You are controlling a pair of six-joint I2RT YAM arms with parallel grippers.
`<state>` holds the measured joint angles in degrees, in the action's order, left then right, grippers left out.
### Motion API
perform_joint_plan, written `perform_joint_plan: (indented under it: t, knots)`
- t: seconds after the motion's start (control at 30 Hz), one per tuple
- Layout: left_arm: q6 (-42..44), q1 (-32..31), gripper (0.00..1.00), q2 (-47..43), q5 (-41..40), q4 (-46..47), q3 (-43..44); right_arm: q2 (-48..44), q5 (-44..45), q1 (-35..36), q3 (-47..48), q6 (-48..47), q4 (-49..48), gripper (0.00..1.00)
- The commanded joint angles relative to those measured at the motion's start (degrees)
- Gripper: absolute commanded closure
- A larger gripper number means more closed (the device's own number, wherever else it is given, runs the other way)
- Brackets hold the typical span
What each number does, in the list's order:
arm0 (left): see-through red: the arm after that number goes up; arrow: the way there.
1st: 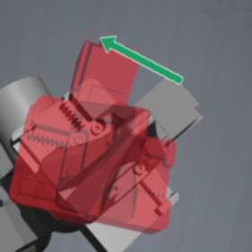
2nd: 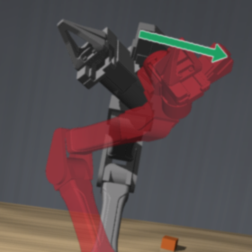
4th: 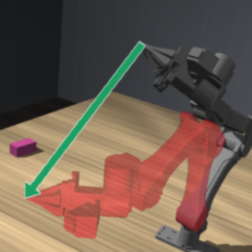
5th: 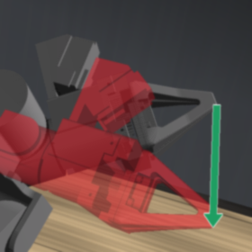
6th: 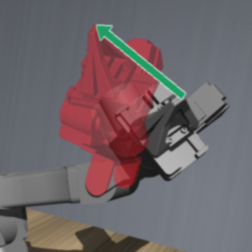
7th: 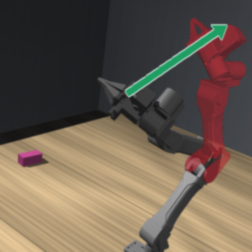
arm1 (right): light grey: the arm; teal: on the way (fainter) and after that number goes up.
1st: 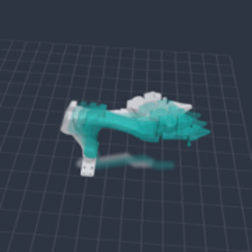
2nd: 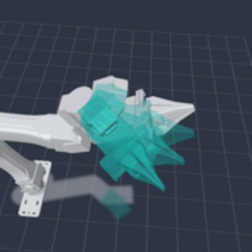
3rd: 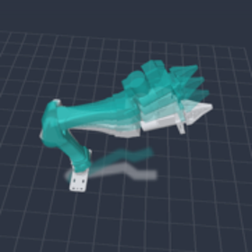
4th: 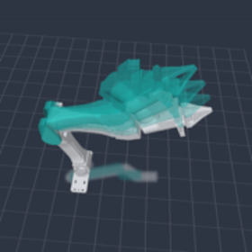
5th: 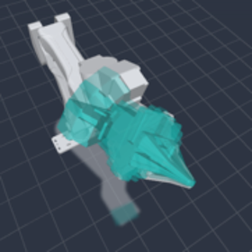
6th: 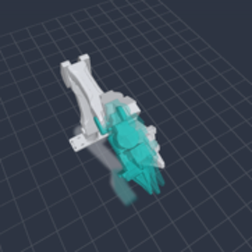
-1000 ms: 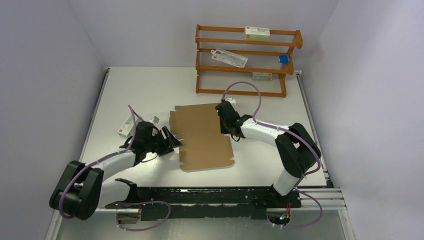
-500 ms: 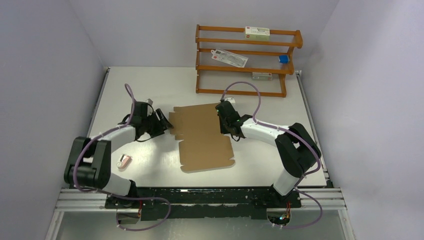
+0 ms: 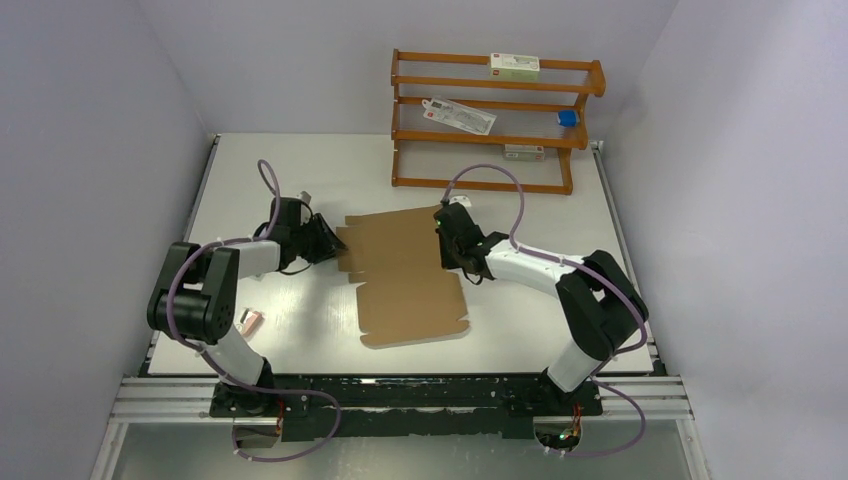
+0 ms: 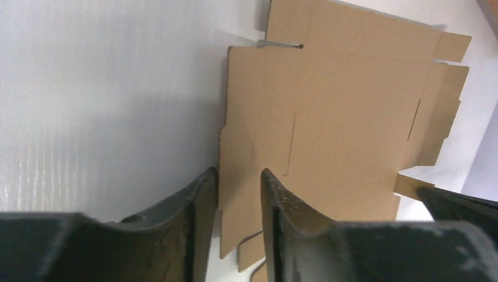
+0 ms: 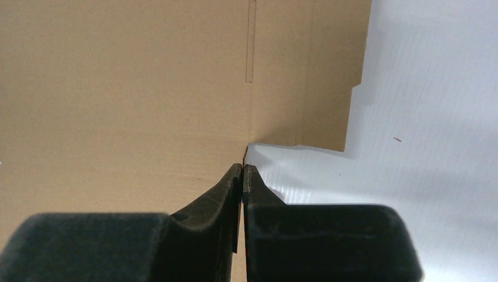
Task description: Fold the paper box
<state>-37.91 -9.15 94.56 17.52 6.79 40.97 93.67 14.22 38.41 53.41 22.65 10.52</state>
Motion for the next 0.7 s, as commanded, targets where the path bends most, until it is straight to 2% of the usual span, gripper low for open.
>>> perform_joint_plan:
  t: [0.0,0.13,0.27,0.5,0.67]
  knots:
    - [0.23,0.12,0.68,2.65,2.04,5.2,-1.33,-2.23,-0.75,-0.16,-1.37,-0.67,-2.05,0.92]
    - [0.75,-0.87,0.85,2.47,2.25,8.87,-2.38,-3.82,-1.5,-0.14,-2.25,-0.78,-2.89,0.89]
    - [3.41,-3.11,0.92,2.07,0.54,12.35,-2.63,-5.54,-1.71,-0.18,-0.98,-2.67,-1.68,0.81]
    - [7.74,-4.38,0.95,0.89,2.07,17.23,-3.26,-8.33,-3.25,-0.54,6.37,-9.41,4.16,0.59]
    - [10.38,-4.91,0.95,-1.95,2.88,20.28,-4.32,-7.46,-5.27,-1.89,14.61,-14.85,8.44,0.48]
